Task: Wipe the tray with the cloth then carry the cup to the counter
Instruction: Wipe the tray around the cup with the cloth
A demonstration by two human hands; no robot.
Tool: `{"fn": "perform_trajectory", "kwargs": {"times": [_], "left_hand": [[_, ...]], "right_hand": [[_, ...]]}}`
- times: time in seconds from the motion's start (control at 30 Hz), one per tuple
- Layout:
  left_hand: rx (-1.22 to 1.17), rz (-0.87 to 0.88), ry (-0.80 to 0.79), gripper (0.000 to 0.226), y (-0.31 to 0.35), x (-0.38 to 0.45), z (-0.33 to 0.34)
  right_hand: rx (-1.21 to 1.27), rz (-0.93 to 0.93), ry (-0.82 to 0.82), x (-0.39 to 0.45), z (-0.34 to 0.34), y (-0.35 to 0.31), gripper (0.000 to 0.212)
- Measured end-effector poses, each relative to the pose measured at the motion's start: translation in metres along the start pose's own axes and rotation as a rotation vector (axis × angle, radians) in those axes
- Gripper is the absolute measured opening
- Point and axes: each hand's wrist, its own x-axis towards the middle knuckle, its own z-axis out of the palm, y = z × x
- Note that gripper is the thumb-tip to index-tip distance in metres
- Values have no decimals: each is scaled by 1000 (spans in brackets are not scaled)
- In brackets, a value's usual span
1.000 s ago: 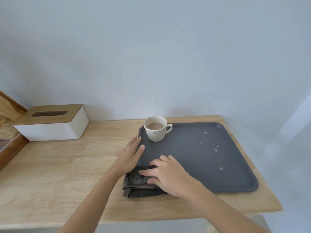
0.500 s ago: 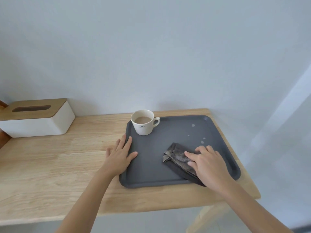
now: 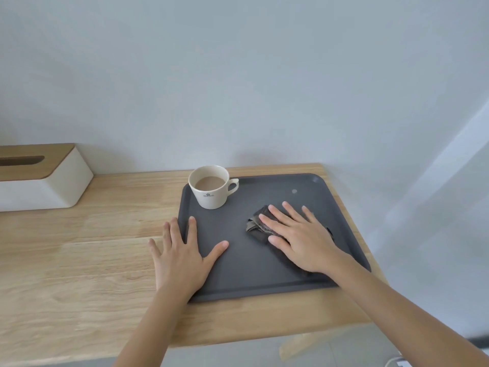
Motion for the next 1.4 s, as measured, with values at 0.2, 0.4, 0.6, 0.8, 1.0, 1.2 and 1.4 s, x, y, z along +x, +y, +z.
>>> {"fn": "perform_trajectory", "kwargs": {"times": [0.2,0.4,0.6,0.8,1.0,1.2,1.4], "left_hand": [[21,-14,4,101,0,0,0],[17,-14,15,99,2,1,1],[15,3,17,95,1,2,2],[34,-11,22,95,0,3,3],[0,9,18,98,-3,5,5],[-12,18,-8,95,-3,5,2],[-33,16,-7,98,-6,8,4]], "right_hand": [[-17,218,16,51,1,35,55],[62,562,95,73,9,41,59],[86,271,129,49,9,-20,55],[115,4,27,-18,6,-47,63],[47,307,28,-17,4,13,60],[99,665,40,61,0,38,63],[102,603,91,90,0,36,60]]}}
